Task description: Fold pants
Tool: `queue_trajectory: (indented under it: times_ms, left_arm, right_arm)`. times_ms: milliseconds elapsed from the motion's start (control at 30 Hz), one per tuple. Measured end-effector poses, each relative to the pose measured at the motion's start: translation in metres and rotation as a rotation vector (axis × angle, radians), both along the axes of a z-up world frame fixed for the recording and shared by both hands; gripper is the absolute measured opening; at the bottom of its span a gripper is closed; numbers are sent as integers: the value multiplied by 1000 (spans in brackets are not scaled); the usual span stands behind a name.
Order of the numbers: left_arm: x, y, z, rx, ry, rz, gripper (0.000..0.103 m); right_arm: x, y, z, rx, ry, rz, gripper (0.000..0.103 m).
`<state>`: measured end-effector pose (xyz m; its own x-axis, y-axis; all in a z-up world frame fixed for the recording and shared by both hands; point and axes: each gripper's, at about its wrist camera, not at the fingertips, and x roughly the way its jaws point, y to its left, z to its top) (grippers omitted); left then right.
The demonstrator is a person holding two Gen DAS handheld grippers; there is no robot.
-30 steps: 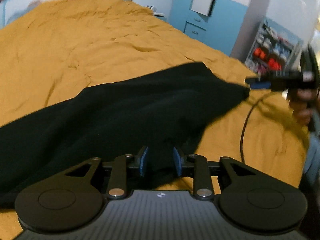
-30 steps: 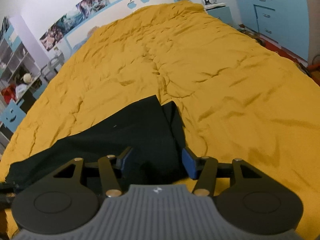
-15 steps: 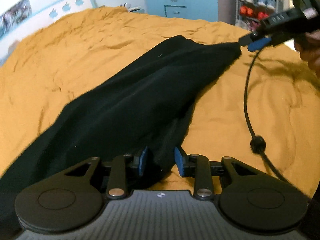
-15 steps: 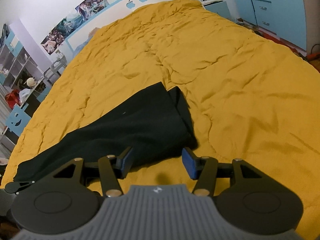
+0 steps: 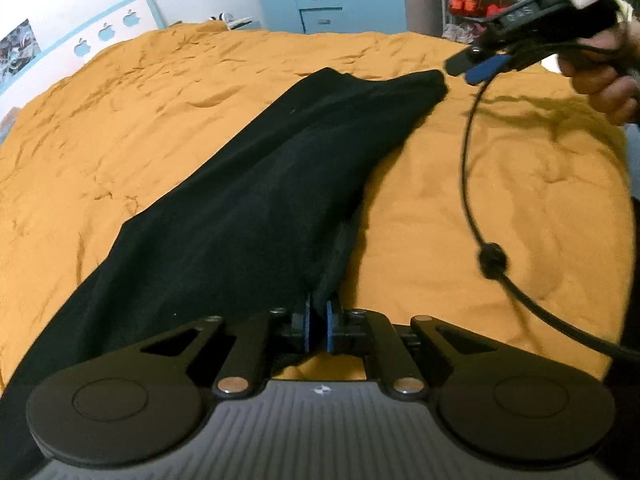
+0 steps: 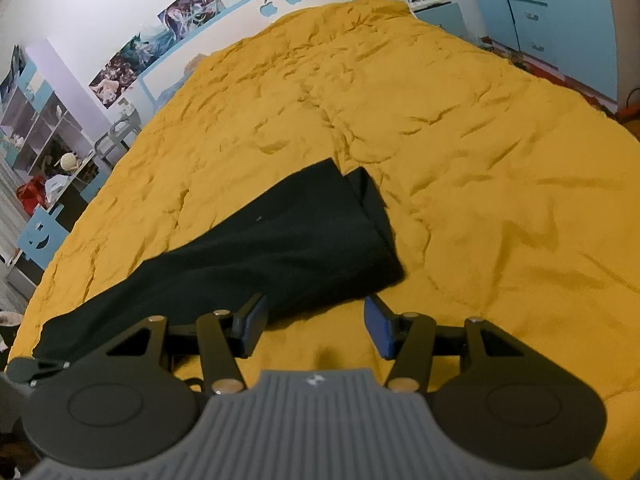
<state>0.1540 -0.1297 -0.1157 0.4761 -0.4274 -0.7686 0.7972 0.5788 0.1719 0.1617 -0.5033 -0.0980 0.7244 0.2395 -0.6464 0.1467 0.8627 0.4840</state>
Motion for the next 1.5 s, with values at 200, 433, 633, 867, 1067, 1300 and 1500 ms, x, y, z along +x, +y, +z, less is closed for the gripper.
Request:
queue_trajectory:
  times_ms: [200,433,633,867,1067,1300,1500]
  left_arm:
    - [-12,-13,-19,38,7,-24,7]
    - [-27,-11,-25,-9,98,-67,0]
    - [-33,-6,-25,-41,73,-33,0]
    - [-19,57,26,-267,23,129,23]
    - [24,105,42,-323,-49,406,34]
    - [128,133,36,-244,-27,487,34]
    - [155,115,13,-55,-73,204,34]
  right_arm:
    - [22,19,9,-64,-41,55,51]
    - [67,51,-17,-348,60,128,45]
    - [50,35,-26,-523,228,61,54]
    - [30,60,10,-512,92,95,46]
    - [62,144,25,-411,-76,292,47]
    - [90,221,-5,-426,-98,516,47]
    - [79,205,-17,-377,-66,530,49]
